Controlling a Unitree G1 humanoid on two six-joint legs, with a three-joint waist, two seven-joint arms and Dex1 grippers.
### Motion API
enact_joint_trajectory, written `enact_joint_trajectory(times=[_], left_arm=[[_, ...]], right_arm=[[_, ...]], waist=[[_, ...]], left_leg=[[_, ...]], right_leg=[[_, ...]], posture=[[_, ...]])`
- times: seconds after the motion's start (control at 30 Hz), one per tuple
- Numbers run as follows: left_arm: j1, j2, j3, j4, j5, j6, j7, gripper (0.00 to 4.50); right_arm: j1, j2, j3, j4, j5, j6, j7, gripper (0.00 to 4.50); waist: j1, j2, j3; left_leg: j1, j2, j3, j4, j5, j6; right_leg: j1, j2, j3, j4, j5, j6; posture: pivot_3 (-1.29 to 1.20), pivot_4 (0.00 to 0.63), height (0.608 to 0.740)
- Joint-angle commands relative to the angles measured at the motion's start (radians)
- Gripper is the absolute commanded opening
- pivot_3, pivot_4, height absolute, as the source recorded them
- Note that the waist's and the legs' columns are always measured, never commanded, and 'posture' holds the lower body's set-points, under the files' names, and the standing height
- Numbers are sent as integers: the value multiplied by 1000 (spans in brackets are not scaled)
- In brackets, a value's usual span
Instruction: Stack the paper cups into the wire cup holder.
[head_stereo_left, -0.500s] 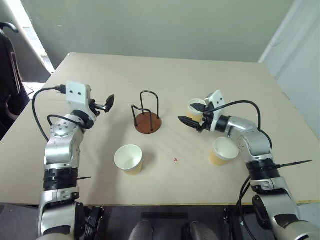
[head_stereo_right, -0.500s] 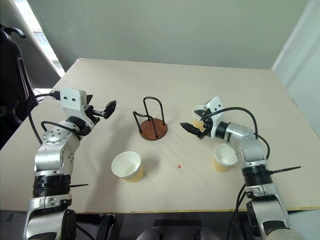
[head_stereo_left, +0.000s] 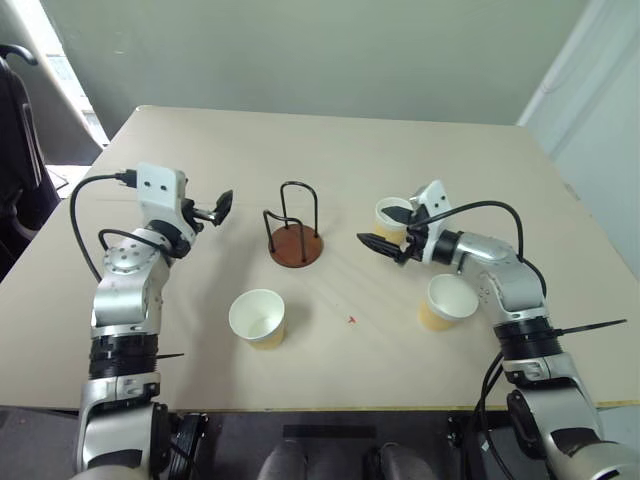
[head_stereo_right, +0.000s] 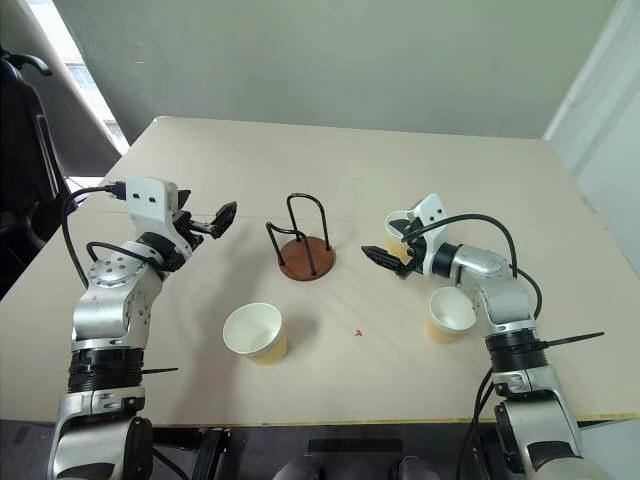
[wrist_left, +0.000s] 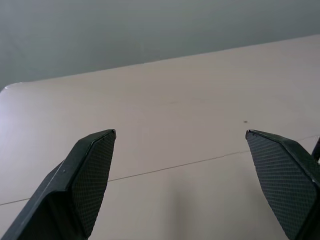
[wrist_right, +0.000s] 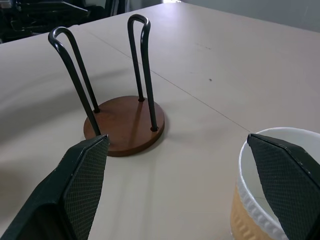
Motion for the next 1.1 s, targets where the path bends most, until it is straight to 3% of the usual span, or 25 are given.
enact_joint_trajectory(times=[0.03,0.33,0.6,0.8,1.1], left_arm=[[-28,53,-9,8,9,-29,-63,4449],[-20,175,-74,37,-9,-65,-334,4449],[-24,215,-103,57,-40,-49,-516,4449],[-29,175,-141,73,-40,-47,-562,4449],[-44,103,-184,117,14,-100,-514,4449]], right_arm=[[-2,-7,-14,-52,6,-6,-7,4500],[3,-13,-18,-69,12,5,-5,4500],[9,-29,-25,-113,53,58,33,4500],[-8,-93,-54,-212,177,195,122,4500],[2,-122,-54,-252,197,216,108,4500]], waist=[[0,0,0],[-1,0,0],[-4,0,0],[-4,0,0],[-6,0,0]], left_leg=[[0,0,0,0,0,0],[0,0,-1,0,0,0],[0,1,-2,0,0,0],[-1,1,-2,0,0,0],[0,4,-2,0,0,0]], right_leg=[[0,0,0,0,0,0],[0,1,1,0,0,0],[0,1,1,0,0,0],[0,1,1,0,0,0],[0,1,1,0,0,0]], posture=[[0,150,740],[0,150,740],[0,150,740],[0,150,740],[0,150,740]])
